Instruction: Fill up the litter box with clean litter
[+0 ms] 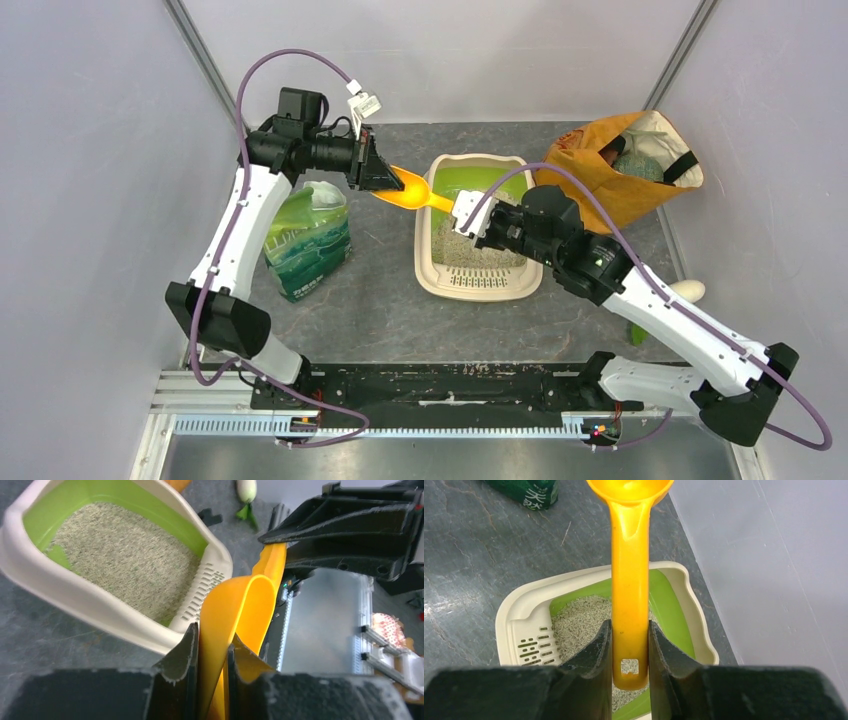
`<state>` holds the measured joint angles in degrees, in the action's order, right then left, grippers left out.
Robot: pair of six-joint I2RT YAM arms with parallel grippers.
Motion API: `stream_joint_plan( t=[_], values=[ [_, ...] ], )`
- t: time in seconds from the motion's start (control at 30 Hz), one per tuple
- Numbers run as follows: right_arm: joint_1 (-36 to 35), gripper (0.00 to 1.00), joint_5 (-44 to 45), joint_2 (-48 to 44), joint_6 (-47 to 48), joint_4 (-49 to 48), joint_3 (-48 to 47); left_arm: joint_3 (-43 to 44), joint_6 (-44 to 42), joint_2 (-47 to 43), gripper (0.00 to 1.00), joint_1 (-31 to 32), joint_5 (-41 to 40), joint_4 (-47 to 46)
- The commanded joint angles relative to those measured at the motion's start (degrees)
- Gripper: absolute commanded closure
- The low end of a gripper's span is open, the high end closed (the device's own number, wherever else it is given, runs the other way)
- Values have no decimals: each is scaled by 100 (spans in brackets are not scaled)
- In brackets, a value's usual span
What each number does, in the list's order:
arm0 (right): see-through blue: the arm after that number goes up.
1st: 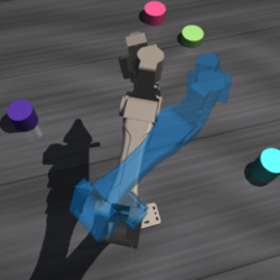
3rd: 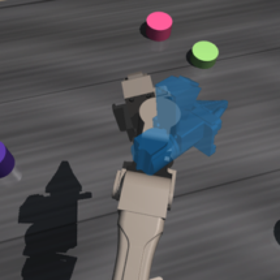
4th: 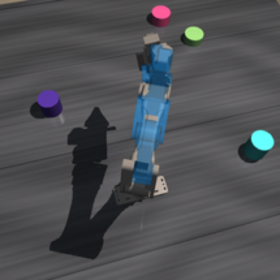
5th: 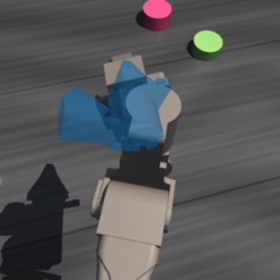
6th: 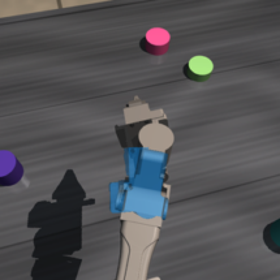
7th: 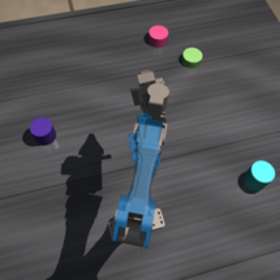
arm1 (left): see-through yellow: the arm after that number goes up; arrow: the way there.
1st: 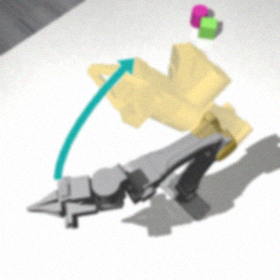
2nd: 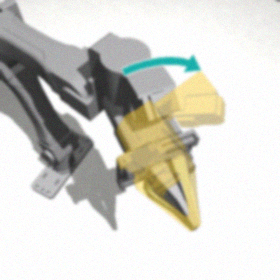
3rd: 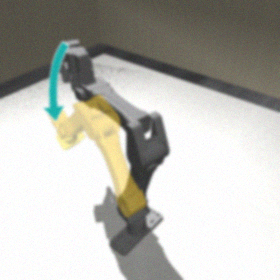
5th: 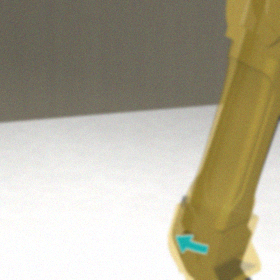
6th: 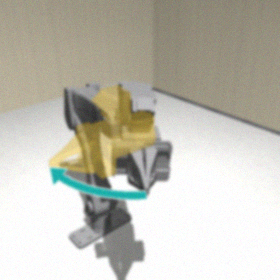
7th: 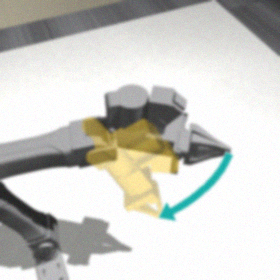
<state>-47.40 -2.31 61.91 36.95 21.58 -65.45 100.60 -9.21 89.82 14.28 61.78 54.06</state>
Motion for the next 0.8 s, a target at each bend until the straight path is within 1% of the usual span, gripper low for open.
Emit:
stream_joint_plan(
  t=[0.0,0.03,0.07,0.1,0.13,0.17,0.2,0.23,0.27,0.3,0.4,0.43,0.47,0.53,0.6,0.67,0.7,0.73,0.77],
  values=[
    [12,78,-182,3,-157,-279,-441,-247,363,-309,98,6,459,-378],
    [15,63,-182,13,-326,-253,-494,-360,486,-385,98,-16,512,-584],
    [41,41,-217,42,-553,-151,-584,-496,689,-503,98,-64,562,-990],
    [54,27,-328,69,-721,0,-685,-758,1137,-628,98,-157,623,-1460],
    [89,19,-458,107,-966,223,-849,-1092,1711,-797,98,-272,744,-2326],
    [123,15,-570,120,-1231,379,-1008,-1397,2411,-935,98,-438,889,-3453],
    [172,12,-688,116,-1478,463,-1103,-1801,3244,-1080,98,-586,957,-4428],
    [245,10,-740,115,-1848,531,-1220,-2074,3853,-1151,98,-740,1041,-5527],
    [358,9,-869,132,-2174,585,-1340,-2277,4331,-1155,98,-855,1114,-6175],
    [572,6,-1001,171,-2715,622,-1489,-2344,4465,-1136,98,-915,1160,-6519],
    [1395,4,-2060,466,-4439,948,-2088,-2359,4346,-1090,98,-989,1137,-6615],
    [1735,4,-2543,553,-4903,961,-2208,-2373,4314,-1084,98,-989,1137,-6672],
    [1979,3,-2949,642,-5346,914,-2353,-2405,4328,-1094,98,-986,1097,-6770],
    [2261,3,-3347,863,-5954,911,-2696,-2485,4494,-1075,98,-979,1056,-7050],
    [2503,3,-3804,1019,-6402,729,-2950,-2637,4985,-1051,98,-977,1050,-7627],
    [2655,3,-4075,1095,-6767,439,-3003,-2842,5682,-1015,98,-980,1026,-8434],
    [2735,3,-4298,1165,-6859,320,-3016,-2928,6054,-976,98,-971,1012,-9002],
    [2846,3,-4629,1240,-7045,167,-2993,-3001,6447,-933,98,-971,1010,-9432],
    [2931,3,-4995,1376,-7288,-69,-2961,-3033,6702,-883,98,-969,983,-9637]
  ],
)
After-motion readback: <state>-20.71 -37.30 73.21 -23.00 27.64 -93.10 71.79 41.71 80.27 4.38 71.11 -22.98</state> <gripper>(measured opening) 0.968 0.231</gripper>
